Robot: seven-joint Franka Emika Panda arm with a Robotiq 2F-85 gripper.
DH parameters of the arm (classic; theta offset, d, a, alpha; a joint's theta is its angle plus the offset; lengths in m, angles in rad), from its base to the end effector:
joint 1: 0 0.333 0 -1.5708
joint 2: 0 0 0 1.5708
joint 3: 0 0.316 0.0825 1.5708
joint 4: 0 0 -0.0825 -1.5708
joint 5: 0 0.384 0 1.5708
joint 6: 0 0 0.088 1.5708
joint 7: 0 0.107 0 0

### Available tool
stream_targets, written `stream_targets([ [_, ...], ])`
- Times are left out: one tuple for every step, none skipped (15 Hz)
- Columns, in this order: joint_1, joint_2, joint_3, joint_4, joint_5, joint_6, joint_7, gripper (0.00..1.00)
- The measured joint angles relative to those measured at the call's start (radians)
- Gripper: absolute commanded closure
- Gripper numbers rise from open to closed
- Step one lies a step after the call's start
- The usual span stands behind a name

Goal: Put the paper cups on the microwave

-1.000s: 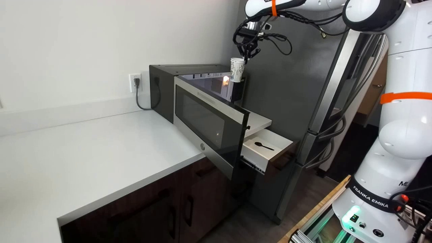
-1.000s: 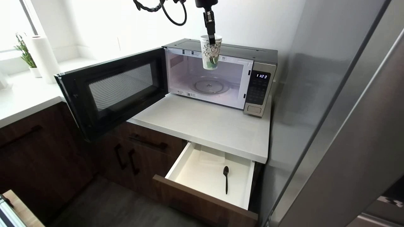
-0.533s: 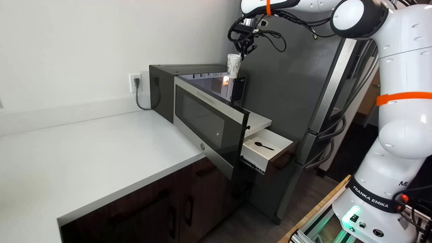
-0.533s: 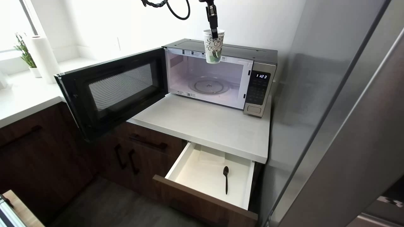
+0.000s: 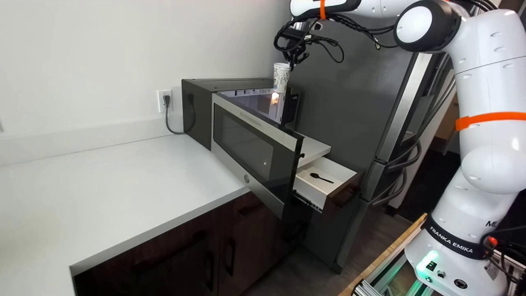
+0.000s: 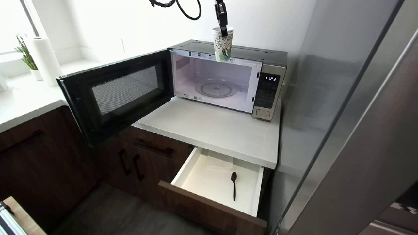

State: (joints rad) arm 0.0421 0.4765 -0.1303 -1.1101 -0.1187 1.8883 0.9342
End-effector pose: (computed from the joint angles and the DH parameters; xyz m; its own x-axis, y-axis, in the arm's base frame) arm 0.7170 -0.0471 0.5795 0.5106 -0.7987 0.3183 -0.8104 -0.5708 -0.1322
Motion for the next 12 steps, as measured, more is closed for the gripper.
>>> stream_targets([
  [0.002,0.021,0.002,0.036,0.000,0.000,-0.006,0.99],
  [0.004,0.043,0.005,0.073,0.000,0.000,-0.012,0.99],
  [0.005,0.064,0.008,0.109,0.000,0.000,-0.016,0.99],
  [0.007,0.083,0.009,0.142,0.000,-0.001,-0.018,0.99],
  [0.007,0.104,0.010,0.176,0.000,-0.001,-0.018,0.99],
  [0.007,0.124,0.011,0.210,0.000,-0.001,-0.019,0.99],
  [0.007,0.146,0.011,0.245,0.000,-0.001,-0.019,0.99],
  [0.006,0.168,0.011,0.279,0.000,-0.001,-0.019,0.99],
  [0.005,0.190,0.011,0.311,0.001,-0.001,-0.019,0.99],
  [0.003,0.210,0.011,0.341,0.002,-0.001,-0.019,0.99],
  [0.002,0.231,0.011,0.369,0.005,-0.001,-0.019,0.99],
  [0.000,0.251,0.011,0.394,0.007,-0.001,-0.019,0.99],
])
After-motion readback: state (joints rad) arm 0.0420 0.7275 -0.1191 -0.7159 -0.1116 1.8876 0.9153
